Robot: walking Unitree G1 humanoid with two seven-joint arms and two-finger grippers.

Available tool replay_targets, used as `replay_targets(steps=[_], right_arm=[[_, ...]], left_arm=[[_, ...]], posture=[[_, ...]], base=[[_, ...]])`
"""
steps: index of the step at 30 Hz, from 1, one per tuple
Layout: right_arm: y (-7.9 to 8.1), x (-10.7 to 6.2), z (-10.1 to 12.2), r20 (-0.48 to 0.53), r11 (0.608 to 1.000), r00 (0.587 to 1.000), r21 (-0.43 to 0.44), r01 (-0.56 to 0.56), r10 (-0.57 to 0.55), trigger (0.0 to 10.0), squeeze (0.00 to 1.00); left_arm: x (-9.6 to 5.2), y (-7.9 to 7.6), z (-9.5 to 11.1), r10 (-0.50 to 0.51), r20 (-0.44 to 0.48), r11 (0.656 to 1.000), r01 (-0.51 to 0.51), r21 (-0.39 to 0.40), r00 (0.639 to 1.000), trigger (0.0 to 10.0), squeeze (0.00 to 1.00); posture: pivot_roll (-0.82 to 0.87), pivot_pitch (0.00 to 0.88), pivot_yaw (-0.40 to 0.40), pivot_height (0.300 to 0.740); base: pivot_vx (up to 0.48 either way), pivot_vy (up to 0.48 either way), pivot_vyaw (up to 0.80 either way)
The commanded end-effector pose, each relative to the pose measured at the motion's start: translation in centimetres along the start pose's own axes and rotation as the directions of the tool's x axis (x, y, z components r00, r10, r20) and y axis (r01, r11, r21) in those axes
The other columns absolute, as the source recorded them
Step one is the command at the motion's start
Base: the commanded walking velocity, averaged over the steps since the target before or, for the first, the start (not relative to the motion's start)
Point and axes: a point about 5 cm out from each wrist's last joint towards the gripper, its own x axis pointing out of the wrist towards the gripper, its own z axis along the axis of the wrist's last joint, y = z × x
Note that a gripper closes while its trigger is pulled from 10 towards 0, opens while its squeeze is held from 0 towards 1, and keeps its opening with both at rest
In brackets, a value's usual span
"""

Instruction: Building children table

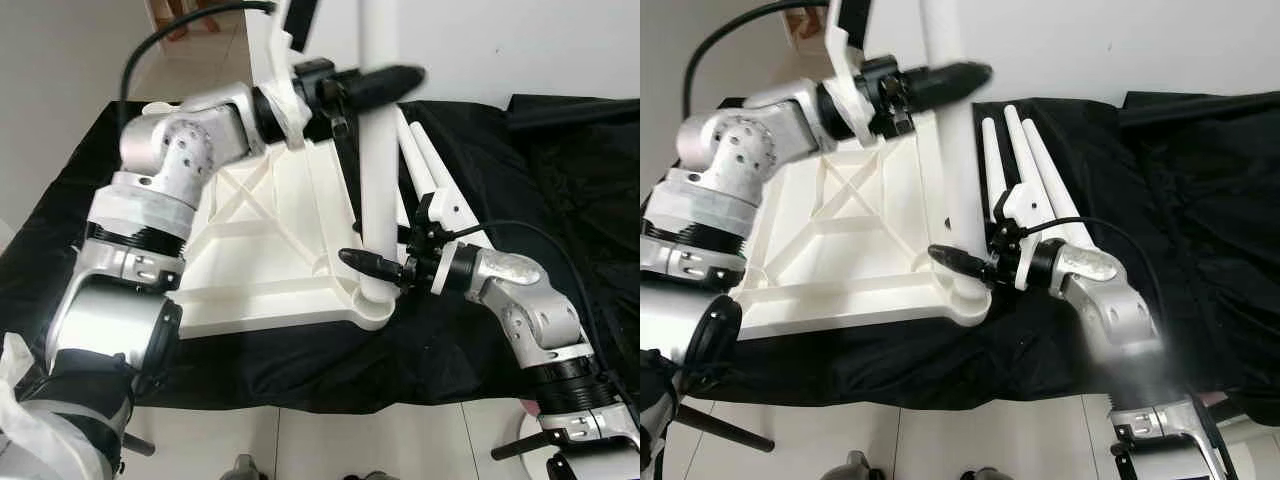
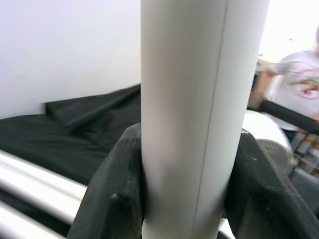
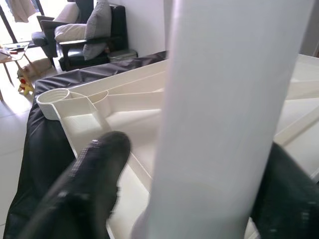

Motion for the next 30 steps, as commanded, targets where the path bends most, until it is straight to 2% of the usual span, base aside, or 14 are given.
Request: replay_targets(steps=[1, 3, 4, 5, 7, 9, 11, 12, 15, 17, 20, 26, 27, 30], right_arm=[[-0.2, 0.1, 0.4, 0.029, 1.0, 1.0, -0.001, 0.011, -0.011, 10.0, 1.0], [-1.2, 0.3, 1.2, 0.083, 0.995, 0.992, -0.005, 0.097, -0.096, 10.0, 1.0], [-1.2, 0.3, 1.2, 0.083, 0.995, 0.992, -0.005, 0.097, -0.096, 10.0, 1.0], [-1.5, 0.3, 1.4, 0.096, 0.993, 0.988, -0.002, 0.118, -0.118, 10.0, 0.0], [-1.5, 0.3, 1.4, 0.096, 0.993, 0.988, -0.002, 0.118, -0.118, 10.0, 0.0], [-2.1, 0.5, 1.8, 0.119, 0.983, 0.976, -0.005, 0.182, -0.18, 10.0, 0.0], [-2.1, 0.5, 1.8, 0.119, 0.983, 0.976, -0.005, 0.182, -0.18, 10.0, 0.0], [-2.4, 0.8, 1.9, 0.131, 0.971, 0.962, 0.001, 0.24, -0.238, 10.0, 0.0], [-2.7, 1.1, 2.0, 0.139, 0.958, 0.948, 0.009, 0.288, -0.287, 10.0, 0.0], [-3.1, 2.5, 2.1, 0.145, 0.91, 0.898, 0.034, 0.414, -0.414, 10.0, 0.0], [-3.0, 3.9, 1.6, 0.129, 0.862, 0.852, 0.069, 0.502, -0.507, 10.0, 0.0], [-2.8, 5.0, 1.2, 0.113, 0.829, 0.822, 0.071, 0.554, -0.559, 10.0, 0.0], [-2.8, 6.0, 1.2, 0.109, 0.808, 0.8, 0.06, 0.587, -0.59, 10.0, 0.0], [-2.9, 6.7, 1.3, 0.103, 0.783, 0.777, 0.036, 0.621, -0.62, 10.0, 0.0]], left_arm=[[0.6, -0.3, 0.9, 0.027, -0.031, 0.998, -0.026, 0.049, 0.999, 10.0, 0.0], [1.1, 0.1, 1.5, 0.139, -0.096, 0.986, -0.128, 0.109, 0.986, 10.0, 0.0], [1.1, 0.1, 1.5, 0.139, -0.096, 0.986, -0.128, 0.109, 0.986, 10.0, 0.0], [1.2, 0.2, 1.6, 0.172, -0.106, 0.979, -0.158, 0.125, 0.979, 10.0, 0.0], [1.2, 0.2, 1.6, 0.172, -0.106, 0.979, -0.158, 0.125, 0.979, 10.0, 0.0], [1.5, 0.6, 2.5, 0.278, -0.101, 0.947, -0.254, 0.199, 0.955, 10.0, 0.0], [1.5, 0.6, 2.5, 0.278, -0.101, 0.947, -0.254, 0.199, 0.955, 10.0, 0.0], [1.7, 0.7, 3.1, 0.324, -0.074, 0.926, -0.3, 0.228, 0.943, 10.0, 0.0], [1.9, 0.8, 3.5, 0.349, -0.05, 0.915, -0.328, 0.236, 0.936, 10.0, 0.0], [2.1, 0.7, 4.4, 0.39, 0.031, 0.893, -0.387, 0.231, 0.92, 10.0, 0.0], [2.3, 0.7, 4.9, 0.458, 0.114, 0.839, -0.471, 0.272, 0.882, 10.0, 0.0], [2.9, 0.5, 5.3, 0.47, 0.156, 0.833, -0.495, 0.247, 0.869, 10.0, 0.0], [3.5, 0.1, 5.4, 0.486, 0.183, 0.813, -0.519, 0.264, 0.855, 10.0, 0.0], [4.2, -0.1, 5.2, 0.49, 0.195, 0.808, -0.527, 0.264, 0.849, 10.0, 0.0]], posture=[[-0.04, 0.06, 0.018, 0.74], [-0.04, 0.061, 0.018, 0.74], [-0.04, 0.061, 0.018, 0.74], [-0.04, 0.061, 0.018, 0.74], [-0.04, 0.061, 0.018, 0.74], [-0.04, 0.067, 0.016, 0.74], [-0.04, 0.067, 0.016, 0.74], [-0.04, 0.071, 0.016, 0.74], [-0.04, 0.071, 0.016, 0.74], [-0.05, 0.074, 0.021, 0.74], [-0.05, 0.074, 0.022, 0.74], [-0.05, 0.076, 0.026, 0.74], [-0.05, 0.079, 0.026, 0.74], [-0.06, 0.081, 0.028, 0.74]], base=[[0.0, 0.0, 0.0], [0.0, 0.0, 0.0], [0.0, 0.0, 0.0], [0.0, 0.0, 0.0], [0.0, 0.0, 0.0], [0.0, 0.0, 0.0], [0.0, 0.0, 0.0], [0.0, 0.0, 0.0], [0.0, 0.0, 0.0], [0.0, 0.0, 0.0], [0.0, 0.0, 0.0], [0.0, 0.0, 0.0], [0.0, 0.0, 0.0], [0.0, 0.0, 0.0]])
